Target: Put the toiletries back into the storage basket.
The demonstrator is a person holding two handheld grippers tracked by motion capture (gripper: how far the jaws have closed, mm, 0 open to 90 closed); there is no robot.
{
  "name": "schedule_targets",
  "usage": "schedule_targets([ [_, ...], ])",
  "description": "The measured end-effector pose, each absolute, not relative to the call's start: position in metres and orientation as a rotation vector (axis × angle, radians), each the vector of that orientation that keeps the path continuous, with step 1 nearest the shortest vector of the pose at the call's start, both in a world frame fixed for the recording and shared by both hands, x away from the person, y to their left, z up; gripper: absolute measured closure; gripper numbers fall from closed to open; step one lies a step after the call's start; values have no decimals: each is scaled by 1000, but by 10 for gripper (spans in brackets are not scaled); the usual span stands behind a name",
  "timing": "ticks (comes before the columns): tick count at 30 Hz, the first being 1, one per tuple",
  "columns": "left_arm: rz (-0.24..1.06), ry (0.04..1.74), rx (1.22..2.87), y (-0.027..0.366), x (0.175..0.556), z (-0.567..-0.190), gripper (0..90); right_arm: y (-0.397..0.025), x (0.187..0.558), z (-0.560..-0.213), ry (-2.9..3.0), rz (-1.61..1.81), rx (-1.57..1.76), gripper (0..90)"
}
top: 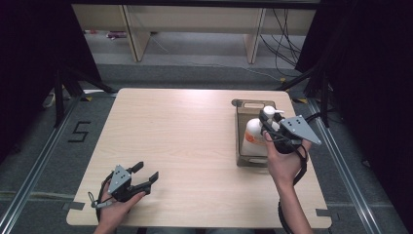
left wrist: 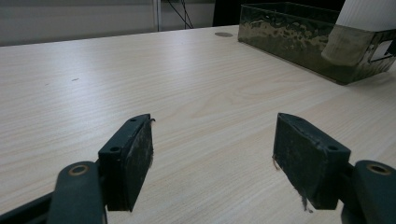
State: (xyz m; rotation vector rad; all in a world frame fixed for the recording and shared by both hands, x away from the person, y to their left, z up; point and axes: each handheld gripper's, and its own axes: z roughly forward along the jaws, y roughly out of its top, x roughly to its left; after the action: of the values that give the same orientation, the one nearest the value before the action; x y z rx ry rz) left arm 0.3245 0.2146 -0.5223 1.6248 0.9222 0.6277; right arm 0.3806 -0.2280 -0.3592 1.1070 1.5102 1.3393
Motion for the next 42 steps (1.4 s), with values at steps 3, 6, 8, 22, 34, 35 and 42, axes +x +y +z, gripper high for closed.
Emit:
schedule_targets([
  [3, 628, 921, 1625, 215, 325, -522, 282, -228, 381, -362, 1507, 1328, 1103, 601],
  [6, 627, 922, 1624, 215, 325, -522, 282, -228, 381, -365, 1517, 1331, 1119, 601],
  [8, 627, 922, 1624, 215, 325, -522, 282, -229, 382, -366, 1517, 1323, 1099, 601],
  [22, 627, 925, 1621, 215, 324, -522, 282, -230, 381, -372, 1525, 1323, 1110, 600],
  [34, 626, 925, 1621, 215, 324, -522, 282, -229, 380, -371, 1530, 1344, 1129, 601],
  [35, 627, 924, 1620, 215, 325, -522, 282, -229, 379, -369, 1537, 1347, 1132, 601],
  [42, 627, 925, 1621, 215, 324, -522, 282, -227, 379, -367, 1539, 1363, 1115, 601],
])
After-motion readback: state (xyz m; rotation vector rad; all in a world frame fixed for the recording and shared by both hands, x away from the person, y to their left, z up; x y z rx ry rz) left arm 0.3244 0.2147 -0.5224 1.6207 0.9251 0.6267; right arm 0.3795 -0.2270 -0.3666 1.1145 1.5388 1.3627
